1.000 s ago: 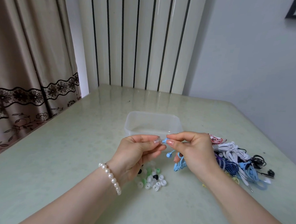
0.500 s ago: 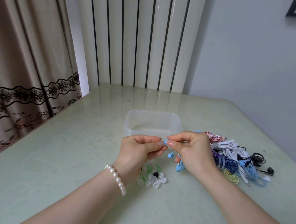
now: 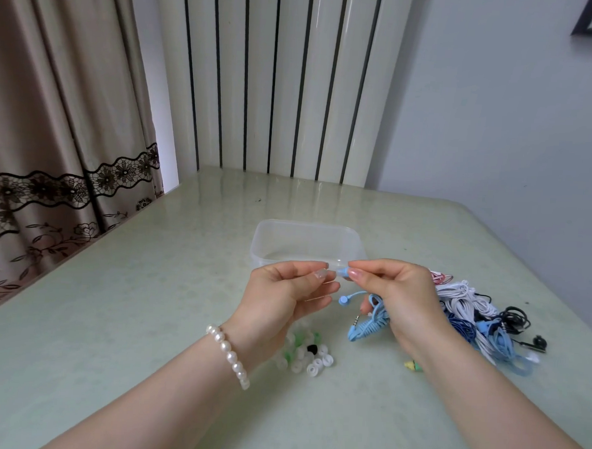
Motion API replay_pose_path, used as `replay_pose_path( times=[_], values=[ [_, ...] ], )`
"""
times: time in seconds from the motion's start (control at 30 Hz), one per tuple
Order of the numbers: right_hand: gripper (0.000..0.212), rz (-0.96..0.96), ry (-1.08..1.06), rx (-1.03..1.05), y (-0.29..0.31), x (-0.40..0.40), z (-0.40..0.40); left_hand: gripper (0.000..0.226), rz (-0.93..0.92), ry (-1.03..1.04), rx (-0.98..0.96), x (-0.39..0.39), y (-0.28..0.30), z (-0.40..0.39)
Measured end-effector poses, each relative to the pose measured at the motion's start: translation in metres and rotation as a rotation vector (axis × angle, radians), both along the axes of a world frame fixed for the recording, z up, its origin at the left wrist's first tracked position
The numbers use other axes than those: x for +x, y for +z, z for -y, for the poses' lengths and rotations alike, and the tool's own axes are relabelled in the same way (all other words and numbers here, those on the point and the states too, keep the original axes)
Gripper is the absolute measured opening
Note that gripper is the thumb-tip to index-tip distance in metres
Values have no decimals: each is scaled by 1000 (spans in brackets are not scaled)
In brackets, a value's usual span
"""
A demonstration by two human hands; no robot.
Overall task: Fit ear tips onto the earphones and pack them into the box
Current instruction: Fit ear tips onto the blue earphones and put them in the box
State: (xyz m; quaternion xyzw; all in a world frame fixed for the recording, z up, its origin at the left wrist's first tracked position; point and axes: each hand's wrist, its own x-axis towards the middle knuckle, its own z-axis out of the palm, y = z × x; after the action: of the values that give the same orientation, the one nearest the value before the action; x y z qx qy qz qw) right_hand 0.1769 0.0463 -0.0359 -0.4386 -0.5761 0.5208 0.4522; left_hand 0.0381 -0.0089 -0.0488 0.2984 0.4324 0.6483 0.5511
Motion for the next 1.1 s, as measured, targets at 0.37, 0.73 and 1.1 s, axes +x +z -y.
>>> replay_pose_path(
  times=[0.37, 0.73, 1.1],
  values=[
    [9, -78, 271, -137, -1, -5, 5, 8, -20, -65, 29, -7, 1, -1],
    [29, -49, 459, -161, 7, 8, -5, 13, -327, -146, -66, -46, 12, -2],
    [44, -204, 496, -368, 6, 21, -17, 22, -1423, -165, -26, -37, -17, -10]
  ],
)
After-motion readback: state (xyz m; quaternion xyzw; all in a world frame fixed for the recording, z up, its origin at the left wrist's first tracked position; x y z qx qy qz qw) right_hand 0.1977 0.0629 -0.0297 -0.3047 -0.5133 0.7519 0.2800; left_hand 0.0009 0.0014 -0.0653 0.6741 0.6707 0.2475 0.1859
